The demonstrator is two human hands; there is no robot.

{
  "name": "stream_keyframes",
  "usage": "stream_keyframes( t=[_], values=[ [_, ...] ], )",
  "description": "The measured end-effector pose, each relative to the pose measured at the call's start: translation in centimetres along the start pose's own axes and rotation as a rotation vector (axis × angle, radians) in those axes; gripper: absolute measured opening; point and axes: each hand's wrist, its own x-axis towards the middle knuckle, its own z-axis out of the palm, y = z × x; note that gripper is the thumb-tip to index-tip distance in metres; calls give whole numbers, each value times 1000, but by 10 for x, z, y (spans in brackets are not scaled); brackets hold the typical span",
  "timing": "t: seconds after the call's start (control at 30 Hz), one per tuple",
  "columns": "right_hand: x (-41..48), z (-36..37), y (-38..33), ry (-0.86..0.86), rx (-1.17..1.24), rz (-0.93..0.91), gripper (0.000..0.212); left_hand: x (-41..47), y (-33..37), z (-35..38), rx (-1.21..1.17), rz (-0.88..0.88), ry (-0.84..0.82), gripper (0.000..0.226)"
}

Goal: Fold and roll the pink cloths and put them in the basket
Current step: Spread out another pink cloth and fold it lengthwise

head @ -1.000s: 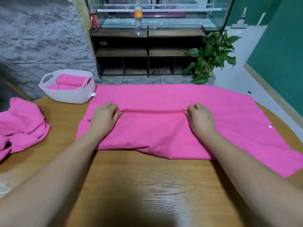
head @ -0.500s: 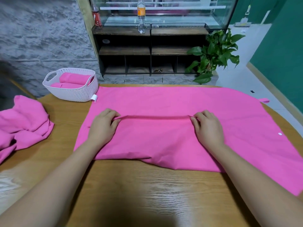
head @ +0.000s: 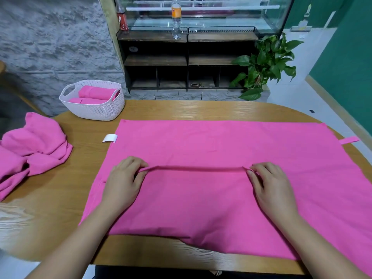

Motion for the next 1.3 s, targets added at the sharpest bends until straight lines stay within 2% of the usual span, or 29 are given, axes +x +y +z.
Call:
stream_keyframes(
  t=[0.2, 0.33, 0.5, 0.6, 0.77, 0.87, 0.97, 1.13, 1.3],
  values=[
    [-5, -8, 1, 20, 37, -27, 26, -9, -1, -8, -40, 23, -18, 16],
    [6, -21, -2, 82, 68, -45, 28, 4, 1, -27, -22, 32, 67, 16],
    [58, -38, -15, 170, 75, -60, 23, 52, 7, -43, -53, 54, 160, 14],
    [98, -32, -18, 168, 69, -43, 22, 89, 3, -44, -39, 24, 192, 4],
    [149, 8, -7, 74, 16, 28, 30, 143, -22, -24, 29, -18, 117, 10],
    [158, 35, 1, 18, -10, 92, 31, 156, -47, -4, 79, -65, 39, 18],
    [155, 57, 12, 3, -26, 96, 31, 155, -63, 8, 89, -104, 38, 17],
    [150, 72, 24, 34, -88, 76, 28, 145, -78, 2, -49, -215, 125, 15],
    [150, 73, 23, 34, -118, 67, 21, 139, -96, -16, -186, -292, 84, 26]
  ],
)
